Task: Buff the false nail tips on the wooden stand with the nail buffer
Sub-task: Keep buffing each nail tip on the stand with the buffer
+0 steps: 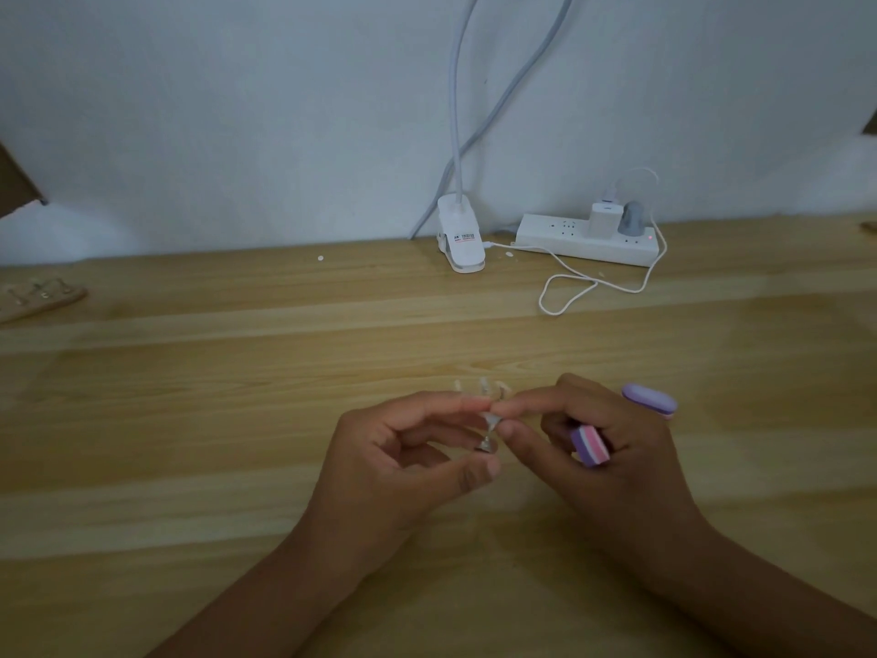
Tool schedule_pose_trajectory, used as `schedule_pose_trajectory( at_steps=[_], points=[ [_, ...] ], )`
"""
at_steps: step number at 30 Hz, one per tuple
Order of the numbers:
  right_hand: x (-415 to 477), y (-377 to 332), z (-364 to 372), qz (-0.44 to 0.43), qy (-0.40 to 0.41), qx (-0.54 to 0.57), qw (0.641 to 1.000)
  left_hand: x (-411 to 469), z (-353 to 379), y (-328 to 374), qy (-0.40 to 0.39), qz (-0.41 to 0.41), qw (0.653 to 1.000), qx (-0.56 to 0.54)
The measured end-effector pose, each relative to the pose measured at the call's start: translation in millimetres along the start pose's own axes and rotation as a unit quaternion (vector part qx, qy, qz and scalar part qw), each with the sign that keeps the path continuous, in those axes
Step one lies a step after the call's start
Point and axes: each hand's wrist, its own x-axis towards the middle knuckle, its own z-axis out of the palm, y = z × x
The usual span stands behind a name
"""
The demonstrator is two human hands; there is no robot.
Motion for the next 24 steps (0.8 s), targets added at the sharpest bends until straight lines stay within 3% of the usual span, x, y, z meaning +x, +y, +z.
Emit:
schedule_pose_trajectory(
  at_steps=[9, 13, 17, 21, 24],
  points=[
    [1.6, -2.1, 0.8, 0.082, -0.007, 0.070, 0.994, 0.9, -1.5, 3.0, -0.019, -0.039, 0.997, -0.065],
    [5.3, 5.3, -10.1, 0.197, -0.043, 0.097, 0.975, -0.3, -1.3, 3.9, -0.001, -0.024, 1.000, 0.018],
    [22.9, 9.7, -10.9, 0.328, -0.005, 0.183, 0.927, -0.4, -1.7, 3.9, 0.047, -0.019, 0.997, 0.057],
    [33.7, 5.1, -12.4, 0.354, -0.010, 0.215, 0.910, -0.9, -1.4, 2.5, 0.066, -0.021, 0.994, 0.085],
    [21.8, 11.6, -18.1, 0.277, -0.043, 0.117, 0.953, -1.2, -0.3, 2.6, 0.056, -0.022, 0.993, 0.101]
  ],
)
